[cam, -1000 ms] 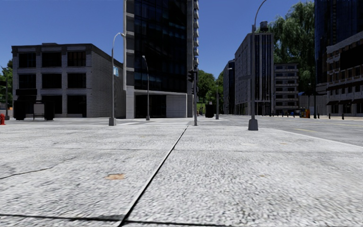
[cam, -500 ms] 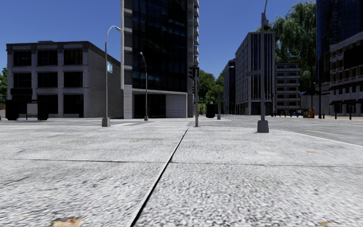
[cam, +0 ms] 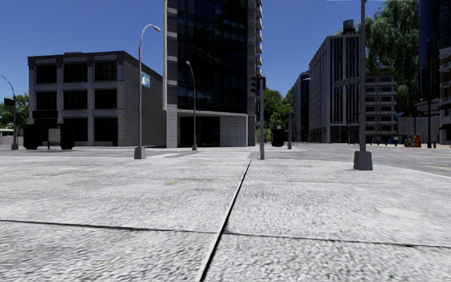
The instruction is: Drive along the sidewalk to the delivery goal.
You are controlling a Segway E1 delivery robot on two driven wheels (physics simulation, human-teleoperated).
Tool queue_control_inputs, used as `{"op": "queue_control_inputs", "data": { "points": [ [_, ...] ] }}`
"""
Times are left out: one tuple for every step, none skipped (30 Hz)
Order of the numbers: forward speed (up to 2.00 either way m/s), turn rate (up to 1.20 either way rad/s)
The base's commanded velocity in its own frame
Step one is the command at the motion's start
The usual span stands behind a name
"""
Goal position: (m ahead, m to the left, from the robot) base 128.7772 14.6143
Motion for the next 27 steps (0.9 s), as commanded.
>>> {"op": "queue_control_inputs", "data": {
  "points": [
    [2.00, 0.00],
    [2.00, 0.00],
    [2.00, 0.00],
    [2.00, 0.00],
    [2.00, 0.00],
    [2.00, 0.00],
    [2.00, 0.00],
    [2.00, 0.03],
    [2.00, 0.49],
    [2.00, 0.49],
    [2.00, 0.97],
    [2.00, 1.20],
    [2.00, 1.20],
    [2.00, 1.20],
    [2.00, 1.18],
    [2.00, 1.18],
    [2.00, 0.38],
    [2.00, 0.17],
    [2.00, 0.03],
    [2.00, 0.00],
    [2.00, 0.00],
    [2.00, 0.00],
    [2.00, 0.00],
    [2.00, 0.00],
    [2.00, 0.00],
    [2.00, 0.00],
    [2.00, 0.00]
  ]
}}
